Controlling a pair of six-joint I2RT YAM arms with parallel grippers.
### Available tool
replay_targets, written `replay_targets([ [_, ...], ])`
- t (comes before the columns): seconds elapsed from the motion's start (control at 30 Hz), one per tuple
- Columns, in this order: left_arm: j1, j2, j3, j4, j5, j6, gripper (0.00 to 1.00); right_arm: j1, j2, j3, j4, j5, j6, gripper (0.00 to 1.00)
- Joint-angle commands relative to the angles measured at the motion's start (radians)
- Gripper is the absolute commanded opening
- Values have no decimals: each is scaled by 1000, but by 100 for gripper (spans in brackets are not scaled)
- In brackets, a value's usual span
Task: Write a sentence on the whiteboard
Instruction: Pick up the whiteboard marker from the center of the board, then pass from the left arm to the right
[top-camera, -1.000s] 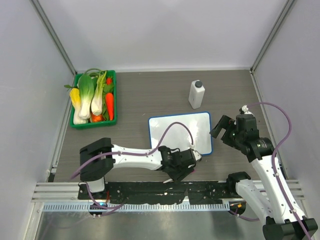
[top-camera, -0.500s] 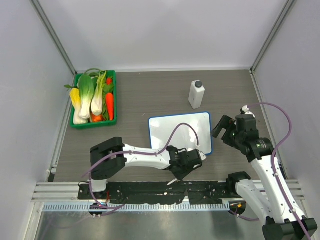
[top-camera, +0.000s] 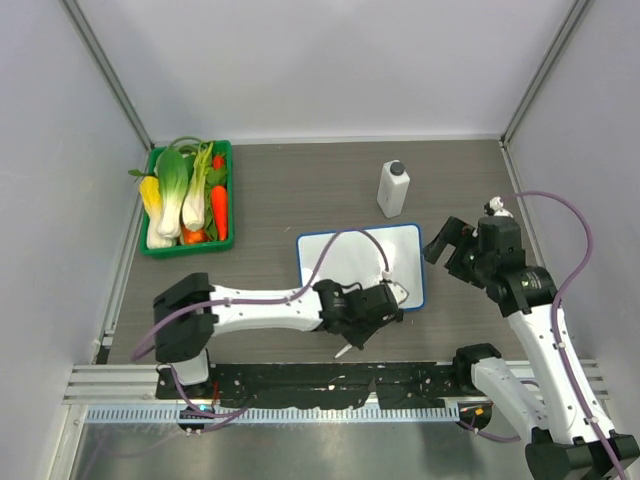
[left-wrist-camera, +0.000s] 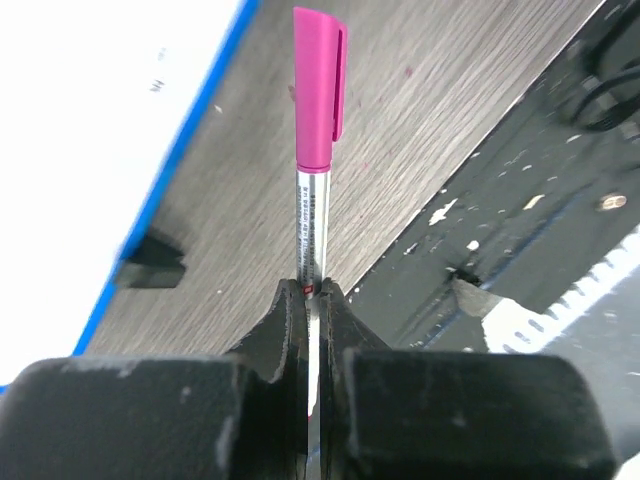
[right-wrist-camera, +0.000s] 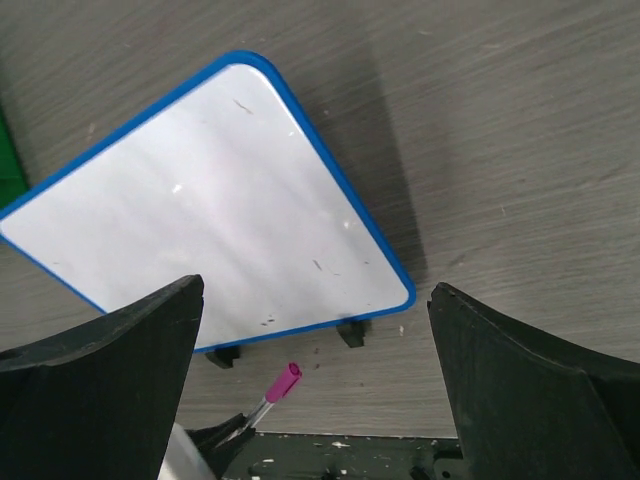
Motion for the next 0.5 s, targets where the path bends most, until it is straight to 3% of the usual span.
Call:
replay_targets([
  [0.0,98,-151,95,-40,41,-44,0,3,49,149,28,-73,-17,99],
  [0.1,207,-214,124,-54,148,-61,0,3,110,272,36,-102,-16,100],
  [0.27,420,-289,218,-75,336,-75,0,3,220,456,115,-283,-1,99],
  [0.47,620,-260,390,-71,589,-120,0,14,331,518,330,-535,147,93],
])
